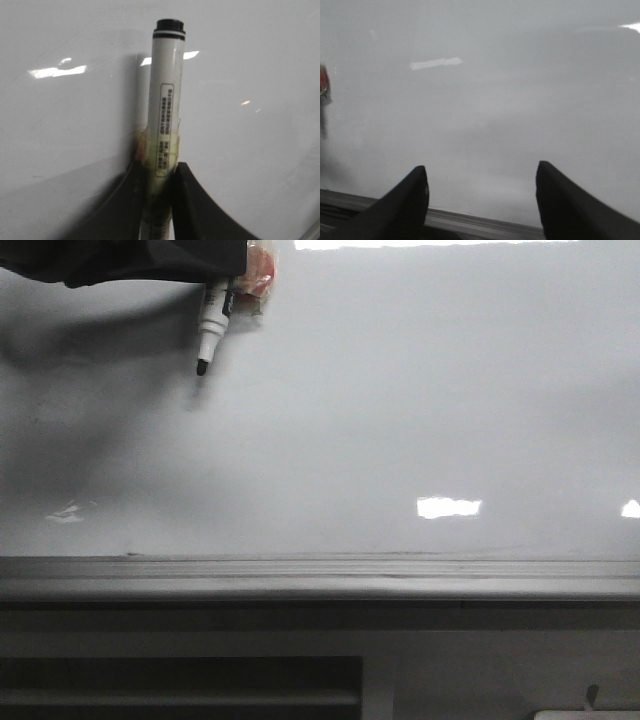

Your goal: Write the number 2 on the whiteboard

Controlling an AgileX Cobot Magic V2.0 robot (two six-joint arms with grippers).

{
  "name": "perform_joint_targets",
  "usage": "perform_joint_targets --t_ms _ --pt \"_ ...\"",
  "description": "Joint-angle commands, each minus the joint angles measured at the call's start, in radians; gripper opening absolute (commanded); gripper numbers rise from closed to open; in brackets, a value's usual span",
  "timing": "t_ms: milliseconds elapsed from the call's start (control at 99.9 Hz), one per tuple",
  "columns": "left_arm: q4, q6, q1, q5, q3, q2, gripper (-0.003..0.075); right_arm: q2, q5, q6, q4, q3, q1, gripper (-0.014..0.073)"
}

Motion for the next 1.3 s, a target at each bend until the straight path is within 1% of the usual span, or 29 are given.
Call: perform_joint_targets --t_ms 0,80,120,160,220,240,340,480,590,670,830,991,1081,1181,1291 --pt "0.033 0.010 -0.007 -0.050 -0.036 -0.024 -0.0020 0.015 -0.036 -0.012 0.019 -0.038 0.001 0.0414" --pt "0.125 0.016 -0.007 -0.006 -0.036 -0.039 -0.0020 0.015 -0.015 -0.012 0.035 -0.038 0.001 0.0414" --pt "0.186 0.016 -0.007 0.046 -0.040 -0.048 -0.0020 0.016 0.007 -0.014 0.046 -0.045 0.001 0.0414" --pt "0.231 0.016 -0.007 0.109 -0.046 -0.056 -0.0020 0.023 0.032 -0.043 0.065 -0.057 0.001 0.0414" --pt "0.302 0.016 -0.007 0.198 -0.059 -0.061 -0.0020 0.043 0.084 -0.126 0.118 -0.087 0.004 0.0414" --pt "0.330 0.016 -0.011 0.249 -0.069 -0.063 -0.0020 0.059 0.106 -0.158 0.140 -0.099 0.008 0.0414" --pt "0.419 0.018 -0.036 0.349 -0.098 -0.063 -0.0020 0.131 0.183 -0.312 0.243 -0.162 0.021 0.0414" --pt "0.536 0.018 -0.126 0.413 -0.146 -0.061 -0.0020 0.286 0.302 -0.490 0.367 -0.268 0.037 0.0414" --pt "0.602 0.018 -0.194 0.475 -0.179 -0.055 -0.0020 0.385 0.362 -0.568 0.450 -0.345 0.041 0.0414" --pt "0.621 0.018 -0.211 0.496 -0.191 -0.055 -0.0020 0.446 0.404 -0.590 0.488 -0.402 0.041 0.0414" --pt "0.635 0.018 -0.211 0.505 -0.201 -0.055 -0.0020 0.558 0.544 -0.590 0.492 -0.511 0.041 0.0414" --pt "0.638 0.018 -0.211 0.492 -0.201 -0.055 -0.0020 0.659 0.644 -0.600 0.503 -0.559 0.043 0.0414" --pt "0.638 0.018 -0.211 0.463 -0.201 -0.055 -0.0020 0.698 0.661 -0.615 0.523 -0.566 0.053 0.0414" --pt "0.638 0.018 -0.211 0.455 -0.201 -0.055 -0.0020 0.726 0.663 -0.655 0.576 -0.566 0.079 0.0414" --pt "0.638 0.018 -0.211 0.455 -0.201 -0.055 -0.0020 0.752 0.648 -0.671 0.583 -0.566 0.105 0.0412"
